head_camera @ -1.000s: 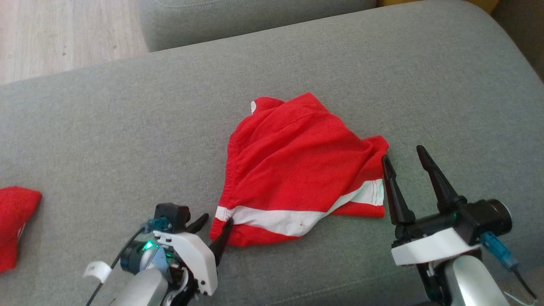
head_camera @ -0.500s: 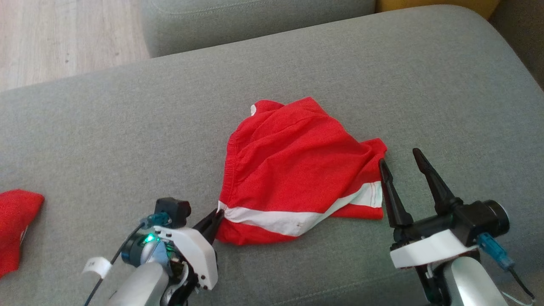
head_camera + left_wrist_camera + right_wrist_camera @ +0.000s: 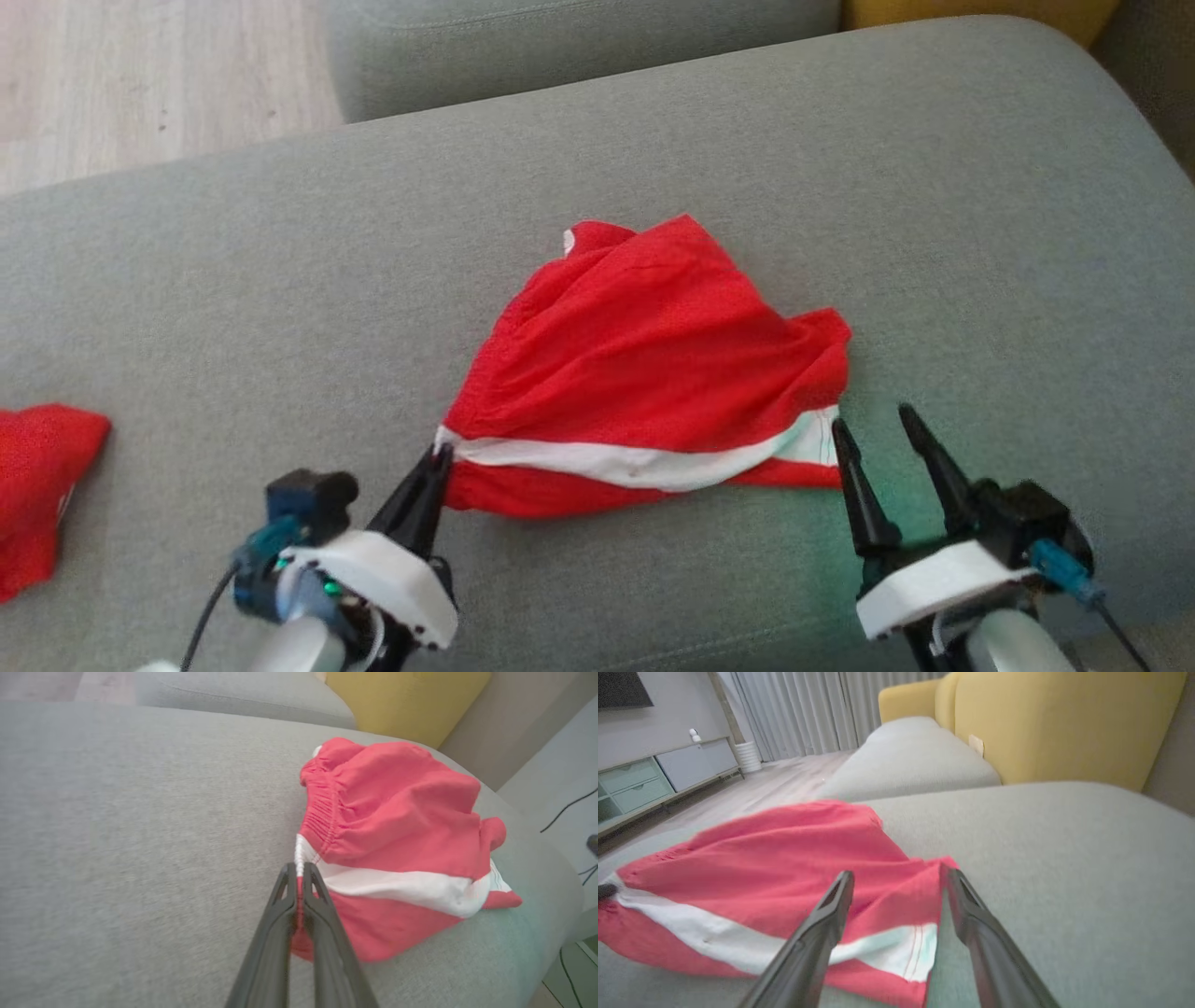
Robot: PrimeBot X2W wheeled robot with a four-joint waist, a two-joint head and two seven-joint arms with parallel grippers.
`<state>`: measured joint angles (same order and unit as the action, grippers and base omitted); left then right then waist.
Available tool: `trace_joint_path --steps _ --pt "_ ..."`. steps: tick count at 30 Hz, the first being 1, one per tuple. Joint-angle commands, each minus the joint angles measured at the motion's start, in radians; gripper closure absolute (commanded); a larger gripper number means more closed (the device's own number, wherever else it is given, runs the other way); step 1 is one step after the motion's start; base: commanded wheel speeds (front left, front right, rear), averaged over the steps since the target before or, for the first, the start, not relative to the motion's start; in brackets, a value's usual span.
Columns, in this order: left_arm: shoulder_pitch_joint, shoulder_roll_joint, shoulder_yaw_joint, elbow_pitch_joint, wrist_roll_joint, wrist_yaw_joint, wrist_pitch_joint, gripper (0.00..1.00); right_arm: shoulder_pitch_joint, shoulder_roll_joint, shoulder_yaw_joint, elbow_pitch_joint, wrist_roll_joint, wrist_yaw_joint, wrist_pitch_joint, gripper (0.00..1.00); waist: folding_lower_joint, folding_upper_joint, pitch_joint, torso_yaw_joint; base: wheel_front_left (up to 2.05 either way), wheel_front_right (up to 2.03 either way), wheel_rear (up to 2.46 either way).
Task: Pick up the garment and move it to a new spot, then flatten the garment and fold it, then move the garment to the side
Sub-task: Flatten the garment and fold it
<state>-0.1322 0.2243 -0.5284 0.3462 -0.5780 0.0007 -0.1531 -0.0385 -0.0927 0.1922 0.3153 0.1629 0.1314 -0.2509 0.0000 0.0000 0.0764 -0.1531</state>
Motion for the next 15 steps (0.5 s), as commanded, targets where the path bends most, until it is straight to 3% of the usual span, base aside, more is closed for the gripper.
trace_joint_path --steps 1,7,15 --pt "-0.023 0.027 0.051 -0.05 -0.008 0.009 -0.016 1.0 -0.019 0.002 0.015 0.001 0.027 -0.001 -0.011 0.0 0.0 0.0 0.002 0.009 0.0 0.0 0.0" --pt "-0.007 0.058 0.084 -0.122 -0.019 0.033 -0.024 1.0 -0.114 0.022 0.01 0.219 0.115 -0.001 0.078 0.0 0.0 0.0 0.02 0.049 0.0 0.0 0.0" --pt "-0.036 0.063 0.071 -0.128 0.0 0.038 -0.018 1.0 -0.173 0.006 0.073 0.308 0.129 -0.001 0.152 0.0 0.0 0.0 0.028 0.08 0.0 0.0 0.0"
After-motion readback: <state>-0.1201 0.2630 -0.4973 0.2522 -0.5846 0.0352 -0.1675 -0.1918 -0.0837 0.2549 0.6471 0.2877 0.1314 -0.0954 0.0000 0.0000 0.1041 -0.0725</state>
